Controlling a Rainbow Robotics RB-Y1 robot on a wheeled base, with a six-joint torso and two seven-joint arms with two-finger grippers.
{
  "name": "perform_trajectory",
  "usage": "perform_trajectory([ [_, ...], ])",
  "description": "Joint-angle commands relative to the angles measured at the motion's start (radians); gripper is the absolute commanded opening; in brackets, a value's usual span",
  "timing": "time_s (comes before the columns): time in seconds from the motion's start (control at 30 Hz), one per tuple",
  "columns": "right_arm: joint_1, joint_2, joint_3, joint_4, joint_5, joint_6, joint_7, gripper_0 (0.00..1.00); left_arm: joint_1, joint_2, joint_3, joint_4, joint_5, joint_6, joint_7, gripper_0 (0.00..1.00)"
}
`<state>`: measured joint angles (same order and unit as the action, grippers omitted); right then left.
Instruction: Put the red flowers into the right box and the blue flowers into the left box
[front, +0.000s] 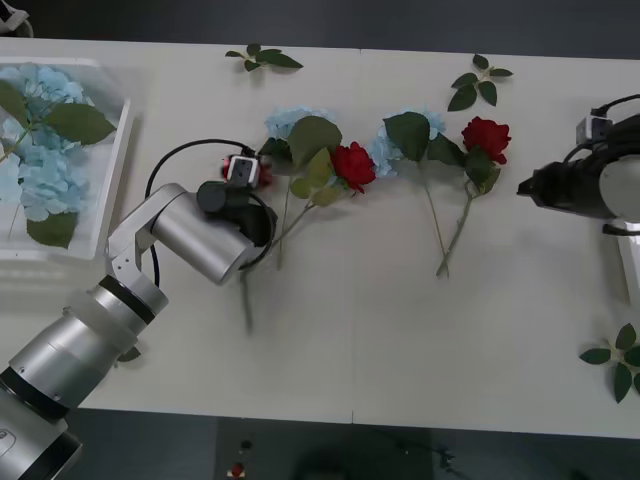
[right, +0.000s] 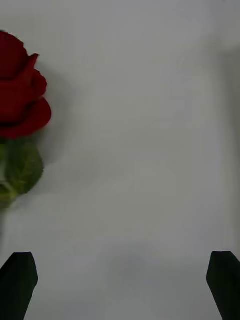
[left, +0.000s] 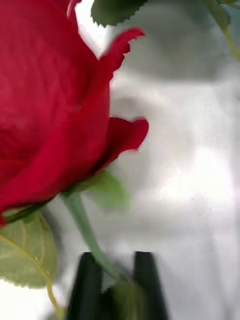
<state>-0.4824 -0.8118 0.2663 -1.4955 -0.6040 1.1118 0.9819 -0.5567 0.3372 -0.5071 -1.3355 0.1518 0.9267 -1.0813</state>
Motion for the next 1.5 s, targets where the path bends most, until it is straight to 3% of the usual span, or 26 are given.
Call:
perform_trajectory([
  [0.03,-0.094,0.077,-0.007,0.061,0.055,0.01,-0.051,1.0,-0.022,-0.004,0.015,0.022,0.006,-0.032,-0.034,0.0],
  [0.3,-0.216,0.174,0.03,0.222,0.142,-0.004,-0.058,1.0,-0.016,0.043,0.013,-0.125,0.006,-0.052,-0.034,0.0],
  [0.6,-0.38,0.244,0.191,0.564,0.187,-0.147,-0.095,1.0,0.147,0.172,0.114,-0.525,0.072,-0.052,-0.048,0.0],
  [0.77,-0.41,0.249,0.226,0.612,0.164,-0.165,-0.106,1.0,0.219,0.217,0.177,-0.686,0.176,-0.052,-0.06,0.0],
  [0.9,-0.406,0.223,0.225,0.555,0.115,-0.13,-0.106,1.0,0.231,0.218,0.232,-0.74,0.296,-0.052,-0.121,0.0],
  [1.1,-0.335,0.117,0.148,0.293,-0.025,0.016,-0.091,1.0,0.231,0.174,0.357,-0.741,0.506,0.034,-0.281,0.0],
  [1.33,-0.145,-0.021,-0.001,-0.006,-0.194,0.057,0.089,1.0,0.227,0.114,0.489,-0.741,0.723,0.162,-0.485,0.0],
  [1.5,0.013,-0.092,-0.154,-0.167,-0.341,0.059,0.296,1.0,0.227,0.092,0.576,-0.66,1.058,0.188,-0.677,0.0],
])
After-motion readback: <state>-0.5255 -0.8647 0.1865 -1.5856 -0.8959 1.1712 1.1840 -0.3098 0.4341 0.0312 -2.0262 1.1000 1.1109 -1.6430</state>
